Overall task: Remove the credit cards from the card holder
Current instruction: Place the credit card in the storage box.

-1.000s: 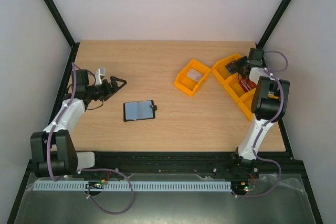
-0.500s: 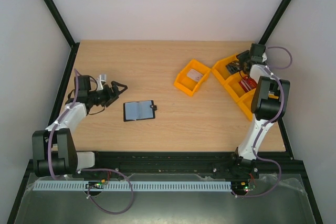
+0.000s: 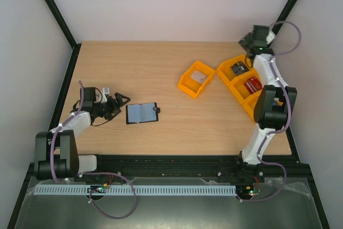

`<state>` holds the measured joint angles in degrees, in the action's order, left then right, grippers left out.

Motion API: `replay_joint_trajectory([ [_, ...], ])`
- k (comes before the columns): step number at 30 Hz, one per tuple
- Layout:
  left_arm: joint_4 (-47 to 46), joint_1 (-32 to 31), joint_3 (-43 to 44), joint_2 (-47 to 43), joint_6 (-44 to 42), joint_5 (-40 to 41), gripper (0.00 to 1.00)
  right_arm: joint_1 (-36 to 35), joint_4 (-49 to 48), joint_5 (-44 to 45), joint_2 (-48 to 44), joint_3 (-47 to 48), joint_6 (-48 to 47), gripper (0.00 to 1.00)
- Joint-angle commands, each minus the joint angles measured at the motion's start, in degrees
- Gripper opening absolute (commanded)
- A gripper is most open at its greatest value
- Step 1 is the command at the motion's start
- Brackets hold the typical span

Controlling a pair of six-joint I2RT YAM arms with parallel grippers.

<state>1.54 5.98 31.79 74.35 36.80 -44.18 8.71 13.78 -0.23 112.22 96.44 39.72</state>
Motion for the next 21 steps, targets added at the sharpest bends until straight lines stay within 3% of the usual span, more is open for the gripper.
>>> replay_joint_trajectory([
  [1, 0.41, -2.62, -2.44, 0.67, -1.24, 2.42, 0.99, -15.17, 6.0, -0.55, -12.01, -5.49, -9.43, 0.74],
  [7, 0.91, -4.81, -3.64, 2.91, -3.91, 4.81, 0.99, -39.37, -2.64, -1.26, -22.28, -27.8, -1.99, 0.62],
  [11, -0.41, -5.07, -3.64, 6.05, -4.1, 5.42, 0.99, -52.65, 0.17, -3.95, -16.19, -28.78, 1.72, 0.48],
  [15, -1.33, -5.44, -4.22, 6.84, -4.12, 6.6, 0.99, -57.94, 2.77, -5.1, -8.15, -26.4, 2.88, 0.4],
  [21, -3.57, -6.28, -5.73, 6.99, -2.05, 6.27, 0.97, -60.45, 3.77, -7.77, 0.84, -20.9, 1.8, 0.33],
])
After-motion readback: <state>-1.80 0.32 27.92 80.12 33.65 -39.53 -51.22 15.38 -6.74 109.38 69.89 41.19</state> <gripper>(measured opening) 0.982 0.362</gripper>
